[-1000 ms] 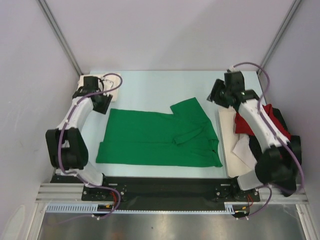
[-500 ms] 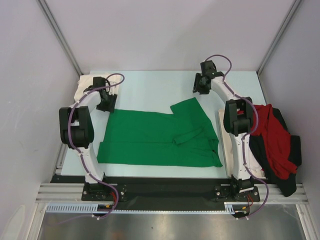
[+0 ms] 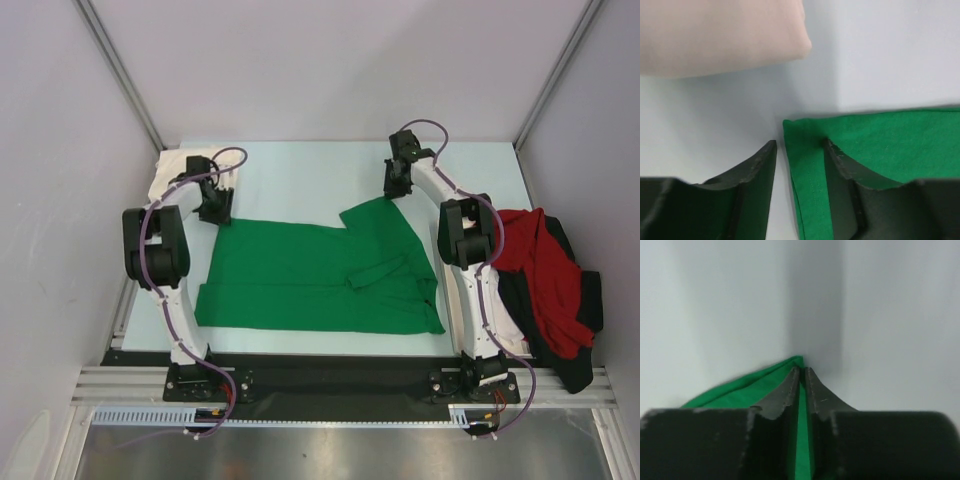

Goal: Fold and stack the t-shirts
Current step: Fold the tshirt

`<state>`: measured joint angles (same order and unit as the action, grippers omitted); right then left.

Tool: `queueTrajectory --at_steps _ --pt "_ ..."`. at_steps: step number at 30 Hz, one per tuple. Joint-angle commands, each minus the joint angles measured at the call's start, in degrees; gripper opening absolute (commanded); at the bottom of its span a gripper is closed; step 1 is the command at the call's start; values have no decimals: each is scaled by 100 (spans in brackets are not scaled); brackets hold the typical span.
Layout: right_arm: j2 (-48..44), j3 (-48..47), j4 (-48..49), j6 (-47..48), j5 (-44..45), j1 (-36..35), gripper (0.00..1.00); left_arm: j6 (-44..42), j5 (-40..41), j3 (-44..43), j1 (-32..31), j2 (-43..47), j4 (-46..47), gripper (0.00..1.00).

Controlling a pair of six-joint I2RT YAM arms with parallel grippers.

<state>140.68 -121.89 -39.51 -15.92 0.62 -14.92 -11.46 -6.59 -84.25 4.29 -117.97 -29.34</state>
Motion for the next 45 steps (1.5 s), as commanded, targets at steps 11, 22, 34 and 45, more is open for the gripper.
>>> queueTrajectory --at_steps 11,22,34,45 --pt "-1189 699 74 151 113 -90 0 -127 -879 188 168 334 578 0" --pt "-4688 4531 602 -376 456 -591 0 -1270 -862 2112 168 2357 1133 0" --pt "-6966 7046 49 -1387 632 -1066 0 -2378 -343 3467 256 3386 1291 1" --pt "-7274 7952 198 -1862 430 -1092 2 -2686 -281 3644 546 3334 1229 7"
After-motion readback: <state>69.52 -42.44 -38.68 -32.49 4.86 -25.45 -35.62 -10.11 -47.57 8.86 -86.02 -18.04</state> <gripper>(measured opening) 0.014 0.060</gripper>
